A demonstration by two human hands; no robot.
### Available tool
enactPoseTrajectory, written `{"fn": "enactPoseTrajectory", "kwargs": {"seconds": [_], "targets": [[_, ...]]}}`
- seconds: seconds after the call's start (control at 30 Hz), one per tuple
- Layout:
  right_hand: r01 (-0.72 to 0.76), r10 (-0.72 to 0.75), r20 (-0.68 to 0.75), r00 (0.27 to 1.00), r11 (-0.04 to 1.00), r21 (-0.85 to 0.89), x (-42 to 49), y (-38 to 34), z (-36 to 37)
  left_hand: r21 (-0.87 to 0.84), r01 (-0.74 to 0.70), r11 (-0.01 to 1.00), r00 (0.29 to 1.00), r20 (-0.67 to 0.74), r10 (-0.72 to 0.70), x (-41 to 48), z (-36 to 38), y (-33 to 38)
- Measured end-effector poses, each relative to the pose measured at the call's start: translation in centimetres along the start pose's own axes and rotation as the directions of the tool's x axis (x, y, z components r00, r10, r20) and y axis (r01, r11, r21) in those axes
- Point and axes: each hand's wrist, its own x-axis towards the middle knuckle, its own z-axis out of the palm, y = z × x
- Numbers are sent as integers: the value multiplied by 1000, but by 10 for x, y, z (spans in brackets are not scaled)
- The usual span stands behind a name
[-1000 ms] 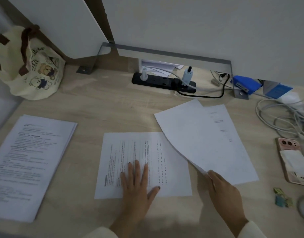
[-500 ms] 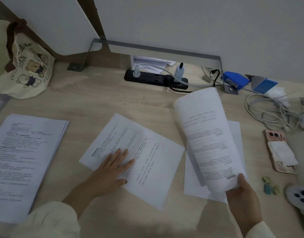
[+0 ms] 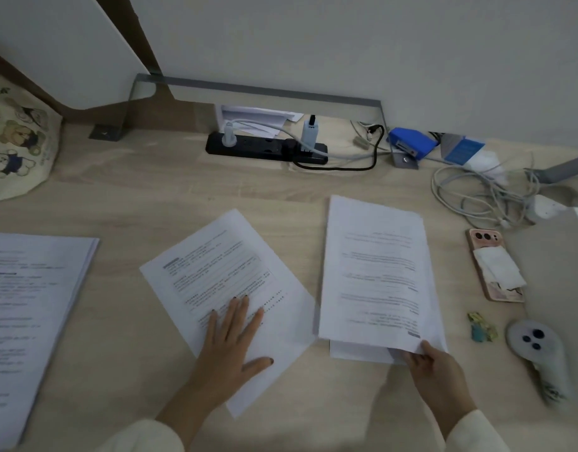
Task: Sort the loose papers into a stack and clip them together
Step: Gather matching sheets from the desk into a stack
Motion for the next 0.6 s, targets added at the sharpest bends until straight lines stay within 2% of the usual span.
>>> {"fn": "enactPoseTrajectory", "kwargs": {"seconds": [0.1,0.2,0.27,0.33,0.4,0.5,0.6], "targets": [[-94,102,140,985,994,-62,-8,-1,1,31,-110,993,991,83,107,-5,-13,-20],[-47,101,206,973,966,-254,-9,1,4,-52,-162,985,978,122,167,-8,-28,-32],[37,72,208,975,879,-476,-8,-1,12,-196,-154,968,984,54,168,-8,-35,-33],[128,4,191,982,729,-672,-6,-5,23,-421,-13,907,992,106,64,-8,-43,-28],[196,-74,189,979,590,-783,-3,-11,33,-561,74,825,995,92,-27,-7,-44,-21],[320,-129,294,947,331,-888,-3,-19,51,-606,141,783,988,32,-153,-8,-47,-12],[431,-145,421,896,51,-901,-9,-26,69,-534,122,837,957,-161,-242,-6,-54,-6]]}}
